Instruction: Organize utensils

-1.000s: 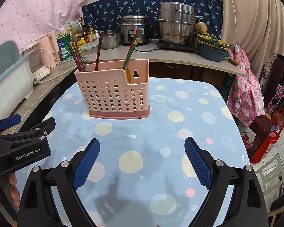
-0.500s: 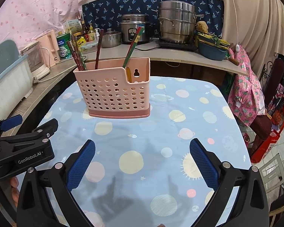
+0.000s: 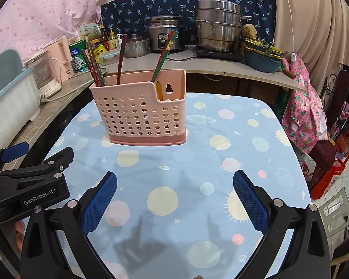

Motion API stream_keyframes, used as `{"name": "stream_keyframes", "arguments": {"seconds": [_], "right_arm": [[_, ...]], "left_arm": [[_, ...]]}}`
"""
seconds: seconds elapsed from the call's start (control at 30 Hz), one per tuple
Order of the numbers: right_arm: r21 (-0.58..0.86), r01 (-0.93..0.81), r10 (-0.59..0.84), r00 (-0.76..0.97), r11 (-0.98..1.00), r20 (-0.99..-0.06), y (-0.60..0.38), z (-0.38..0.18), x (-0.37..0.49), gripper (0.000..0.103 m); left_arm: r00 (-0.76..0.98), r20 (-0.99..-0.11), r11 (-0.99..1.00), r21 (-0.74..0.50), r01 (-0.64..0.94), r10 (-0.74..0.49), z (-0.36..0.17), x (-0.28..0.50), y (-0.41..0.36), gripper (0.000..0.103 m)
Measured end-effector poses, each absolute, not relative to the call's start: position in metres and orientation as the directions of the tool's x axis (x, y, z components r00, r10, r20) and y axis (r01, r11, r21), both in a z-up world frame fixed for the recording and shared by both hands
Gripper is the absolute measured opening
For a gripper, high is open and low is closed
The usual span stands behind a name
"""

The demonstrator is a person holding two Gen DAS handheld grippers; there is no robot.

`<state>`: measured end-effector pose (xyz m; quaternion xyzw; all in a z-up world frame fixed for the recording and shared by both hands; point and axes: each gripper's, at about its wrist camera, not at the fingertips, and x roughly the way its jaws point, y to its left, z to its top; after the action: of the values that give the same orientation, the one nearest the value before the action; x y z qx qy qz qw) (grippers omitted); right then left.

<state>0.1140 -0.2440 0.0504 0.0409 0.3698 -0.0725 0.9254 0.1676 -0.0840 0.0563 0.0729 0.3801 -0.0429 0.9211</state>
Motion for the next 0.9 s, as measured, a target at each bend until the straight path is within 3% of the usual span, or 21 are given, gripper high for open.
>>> {"name": "stream_keyframes", "arguments": {"seconds": [0.9], "right_arm": [[0.027,0.168,-0.102,0.711,0.985,-0.695,-0.2454,0.0474,0.1222,0.096]], "left_arm": [[0.704,-0.710,0.985,0.101,0.141,-0.028,0.0527,0.1745,-0.0867,0.096]]}}
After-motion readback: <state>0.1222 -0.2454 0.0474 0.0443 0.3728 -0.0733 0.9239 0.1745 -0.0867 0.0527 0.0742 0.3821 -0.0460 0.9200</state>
